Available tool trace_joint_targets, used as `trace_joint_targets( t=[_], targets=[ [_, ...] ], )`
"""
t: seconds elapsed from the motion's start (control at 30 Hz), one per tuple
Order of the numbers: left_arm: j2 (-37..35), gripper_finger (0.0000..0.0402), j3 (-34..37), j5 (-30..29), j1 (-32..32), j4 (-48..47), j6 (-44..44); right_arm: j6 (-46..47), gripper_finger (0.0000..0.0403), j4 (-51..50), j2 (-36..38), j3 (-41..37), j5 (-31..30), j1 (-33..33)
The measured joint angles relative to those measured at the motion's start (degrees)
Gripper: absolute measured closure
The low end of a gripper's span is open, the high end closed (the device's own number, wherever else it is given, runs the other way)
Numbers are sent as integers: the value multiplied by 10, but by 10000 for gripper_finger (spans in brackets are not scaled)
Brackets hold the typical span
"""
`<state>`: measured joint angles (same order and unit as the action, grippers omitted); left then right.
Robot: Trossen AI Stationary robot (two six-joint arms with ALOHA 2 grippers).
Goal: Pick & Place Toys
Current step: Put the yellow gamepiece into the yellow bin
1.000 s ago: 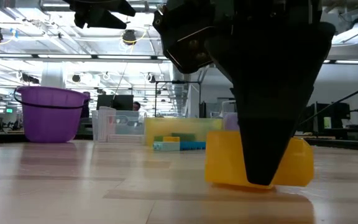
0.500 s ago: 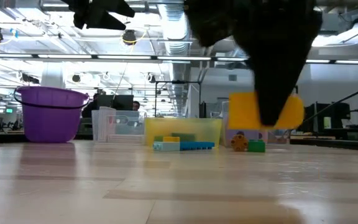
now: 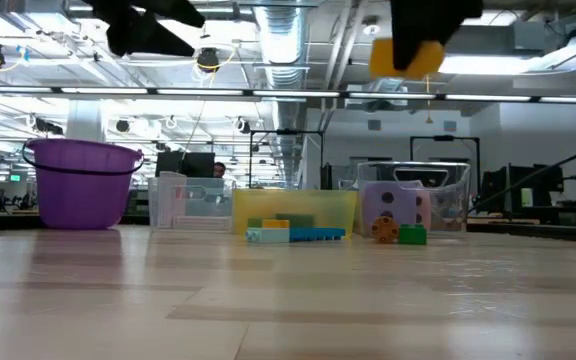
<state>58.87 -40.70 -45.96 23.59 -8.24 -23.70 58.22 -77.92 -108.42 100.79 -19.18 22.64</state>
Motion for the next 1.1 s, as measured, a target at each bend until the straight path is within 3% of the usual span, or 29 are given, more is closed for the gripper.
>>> trace_joint_targets(
  t=[0.2, 0.33, 0.57, 0.9, 1.1],
  targets=[
    [0, 97, 14, 58, 29, -3, -61, 23, 272, -9, 77, 0, -44, -36],
    [1, 97, 26, 63, 44, -1, -101, 13, 268, -3, 120, 0, -62, -67],
    [2, 97, 61, 63, 50, 103, -129, -126, 258, 67, 152, 0, -61, -168],
    [2, 97, 64, -16, 45, 164, -123, -340, 258, 239, 129, 2, 102, -349],
    [2, 97, 64, -64, 32, 180, -125, -424, 256, 271, 103, -1, 214, -450]
  ],
)
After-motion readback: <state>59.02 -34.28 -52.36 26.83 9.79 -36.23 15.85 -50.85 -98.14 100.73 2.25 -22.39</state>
